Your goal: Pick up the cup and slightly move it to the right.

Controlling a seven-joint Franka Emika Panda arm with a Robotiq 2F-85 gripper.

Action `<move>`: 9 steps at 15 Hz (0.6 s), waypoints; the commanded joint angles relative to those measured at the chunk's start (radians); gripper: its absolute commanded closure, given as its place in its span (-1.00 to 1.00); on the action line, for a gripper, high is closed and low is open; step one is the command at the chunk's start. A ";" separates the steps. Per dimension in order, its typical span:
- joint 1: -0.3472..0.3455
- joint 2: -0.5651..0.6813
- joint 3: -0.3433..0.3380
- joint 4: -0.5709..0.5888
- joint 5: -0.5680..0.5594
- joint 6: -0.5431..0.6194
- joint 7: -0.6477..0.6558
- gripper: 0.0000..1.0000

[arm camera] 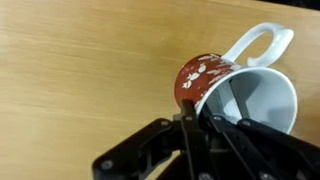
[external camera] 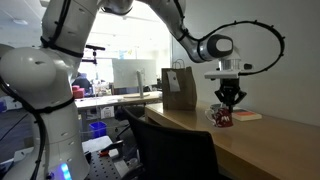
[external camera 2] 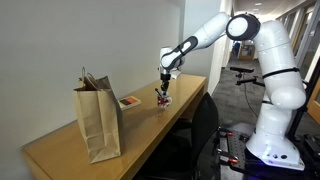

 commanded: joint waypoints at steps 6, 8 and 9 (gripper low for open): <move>-0.080 -0.009 0.018 -0.083 0.132 0.063 -0.079 0.95; -0.076 -0.012 0.017 -0.082 0.136 0.057 -0.079 0.31; -0.071 -0.014 0.016 -0.084 0.131 0.060 -0.075 0.30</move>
